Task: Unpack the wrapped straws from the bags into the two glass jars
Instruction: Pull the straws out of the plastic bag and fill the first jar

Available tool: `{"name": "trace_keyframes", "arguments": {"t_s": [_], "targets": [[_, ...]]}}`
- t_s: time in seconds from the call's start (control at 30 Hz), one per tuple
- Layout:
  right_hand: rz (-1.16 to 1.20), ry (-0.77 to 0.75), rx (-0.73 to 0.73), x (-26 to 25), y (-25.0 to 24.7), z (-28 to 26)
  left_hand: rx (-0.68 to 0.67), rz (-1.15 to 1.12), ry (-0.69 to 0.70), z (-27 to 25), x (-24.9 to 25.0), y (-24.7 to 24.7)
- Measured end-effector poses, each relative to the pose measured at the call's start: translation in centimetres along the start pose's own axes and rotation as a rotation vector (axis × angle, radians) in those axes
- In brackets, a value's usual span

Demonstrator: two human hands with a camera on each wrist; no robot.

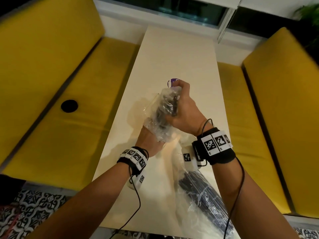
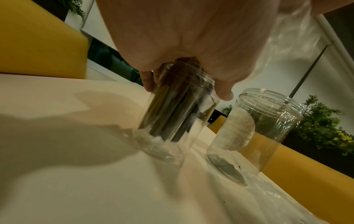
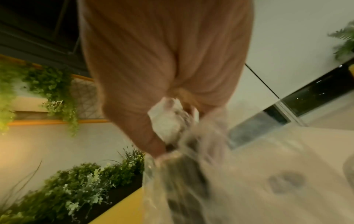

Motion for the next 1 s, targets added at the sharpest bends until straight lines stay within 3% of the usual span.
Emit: {"name": "trace_keyframes", "arguments": {"t_s": [0.1,0.2,0.3,0.33,0.4,0.47,0.5,0.63,0.73,0.83,0.9,1.0], "targets": [[-0.005,-0.085,0.247,-1.7,-3.3,-0.3,-0.046,0.02,-0.073,-0.2,-1.7,1.5],[-0.114,-0.193,0.313,-2.3,-3.5,-1.6,-0.106,0.006,-0.09,-0.5,-1.5,1.7],[-0.035,-0.199,0.495,-2.1,-5.7,-2.5,-0.024,-0.132,-0.219,-0.4,-2.6,0.9],[-0.056,-0.184,0.415,-2.0,-5.0,-2.4,-0.013,-0.15,-0.258,-0.6,-3.1,1.0],[-0.156,-0.102,0.1,-0.9,-1.9,-2.5,-0.029,-0.191,-0.296,-0.7,-3.1,1.1],[-0.237,-0.073,-0.049,-0.2,-0.3,-2.8,-0.046,-0.211,-0.327,-0.7,-3.1,1.3],[-0.224,-0.073,-0.031,-0.3,-0.5,-2.9,-0.052,-0.199,-0.338,-0.8,-3.2,1.3],[-0.125,-0.141,0.338,-1.5,-4.0,-2.8,-0.043,-0.243,-0.365,-0.8,-3.5,1.2],[-0.192,-0.142,0.264,-1.3,-2.9,-3.0,-0.084,-0.227,-0.352,-1.0,-3.6,1.4],[-0.168,-0.176,0.353,-1.7,-3.8,-3.0,-0.034,-0.297,-0.378,-1.0,-4.1,1.1],[-0.214,-0.174,0.295,-1.9,-3.7,-3.2,-0.036,-0.305,-0.391,-1.0,-4.3,1.2],[-0.14,-0.186,0.436,-3.0,-6.2,-3.6,-0.031,-0.339,-0.418,-0.9,-4.4,0.7]]}}
Point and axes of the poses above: each hand's wrist, its own z-axis towards the middle knuckle, its own y-axis out of the palm, x = y × z, the point moved 10 cm from there along z, towards the middle knuckle, and after that the axes turned 9 degrees about x, right-handed, at the moved point
